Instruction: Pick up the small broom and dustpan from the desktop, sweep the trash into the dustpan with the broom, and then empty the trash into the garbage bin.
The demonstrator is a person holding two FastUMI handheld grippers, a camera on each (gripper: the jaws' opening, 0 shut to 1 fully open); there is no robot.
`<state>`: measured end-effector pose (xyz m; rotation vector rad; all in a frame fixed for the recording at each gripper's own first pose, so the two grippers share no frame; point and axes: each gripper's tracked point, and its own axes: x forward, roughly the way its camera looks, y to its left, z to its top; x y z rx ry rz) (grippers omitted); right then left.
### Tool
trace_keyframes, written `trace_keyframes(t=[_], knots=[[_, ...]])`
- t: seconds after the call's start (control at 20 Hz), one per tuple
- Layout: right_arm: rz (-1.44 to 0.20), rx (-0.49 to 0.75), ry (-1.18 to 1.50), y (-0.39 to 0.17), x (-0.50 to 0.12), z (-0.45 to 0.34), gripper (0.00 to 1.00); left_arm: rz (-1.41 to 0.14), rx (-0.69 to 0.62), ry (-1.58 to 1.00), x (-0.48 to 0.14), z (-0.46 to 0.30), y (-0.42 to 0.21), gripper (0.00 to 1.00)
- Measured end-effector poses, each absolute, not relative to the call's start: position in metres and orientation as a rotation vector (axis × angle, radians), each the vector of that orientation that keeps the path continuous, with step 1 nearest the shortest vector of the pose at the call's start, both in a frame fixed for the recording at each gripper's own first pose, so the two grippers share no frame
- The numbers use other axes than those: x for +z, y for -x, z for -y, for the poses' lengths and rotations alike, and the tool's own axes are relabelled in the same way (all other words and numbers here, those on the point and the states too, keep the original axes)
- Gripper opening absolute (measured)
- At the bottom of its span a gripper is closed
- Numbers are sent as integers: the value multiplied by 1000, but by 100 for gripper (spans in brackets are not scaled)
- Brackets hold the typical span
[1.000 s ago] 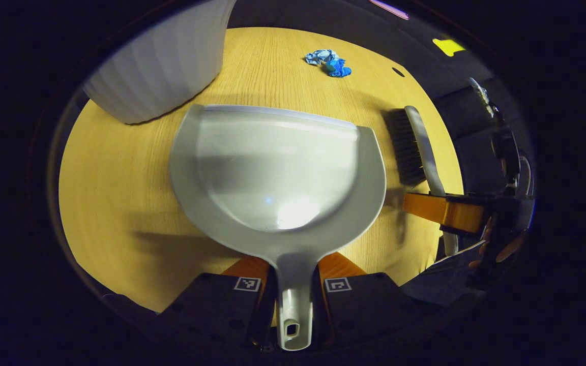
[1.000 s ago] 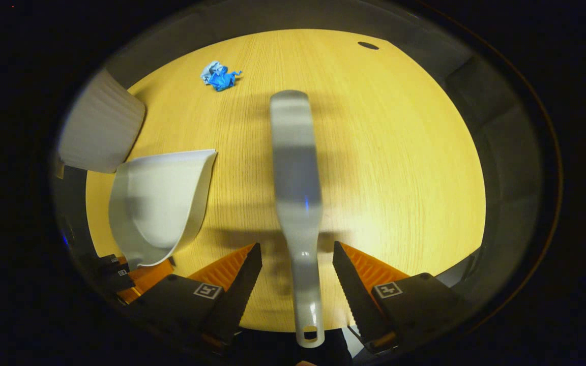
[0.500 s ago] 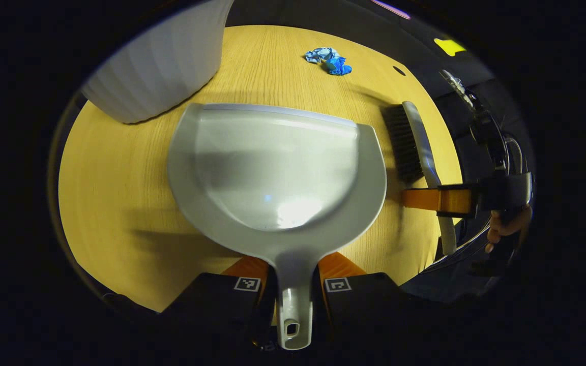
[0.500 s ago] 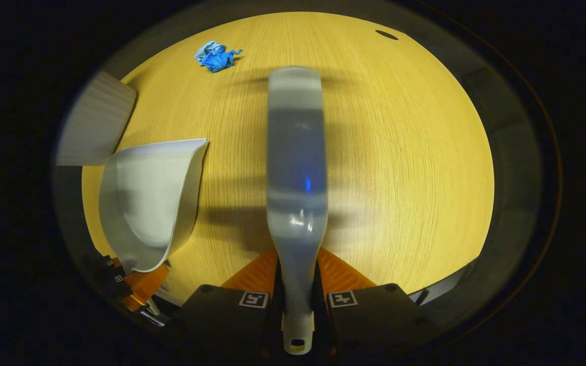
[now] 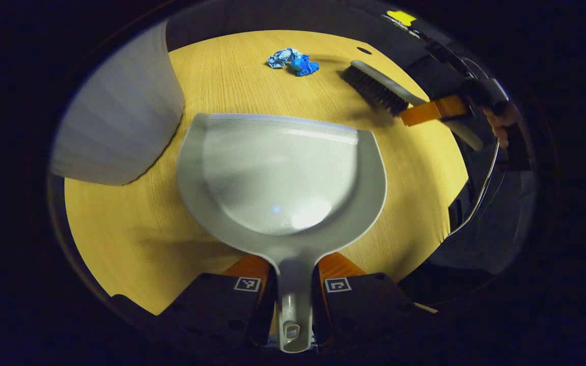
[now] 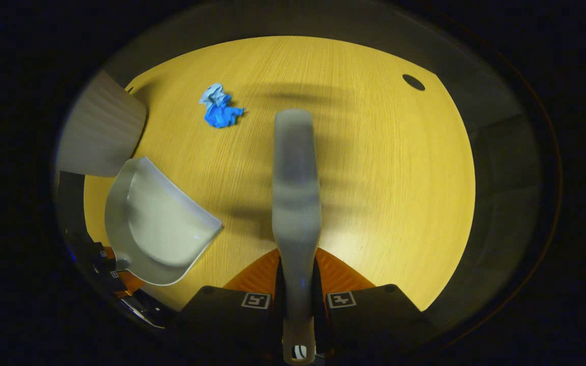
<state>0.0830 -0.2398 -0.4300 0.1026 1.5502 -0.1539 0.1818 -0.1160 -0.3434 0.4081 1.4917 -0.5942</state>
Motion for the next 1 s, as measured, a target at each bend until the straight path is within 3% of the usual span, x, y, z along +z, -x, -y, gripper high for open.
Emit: trace_keyframes(t=[0.45, 0.7, 0.85, 1.0], knots=[[-1509, 54, 250, -209, -458, 277, 26, -1528, -674, -508, -348, 130, -240, 30], [-1539, 152, 298, -231, -470, 253, 25, -1549, -720, -551, -347, 129, -259, 29], [-1568, 326, 308, -219, -465, 223, 25, -1549, -736, -568, -346, 127, -261, 29], [-1666, 578, 331, -169, -454, 194, 25, -1527, -759, -565, -348, 128, -262, 29]])
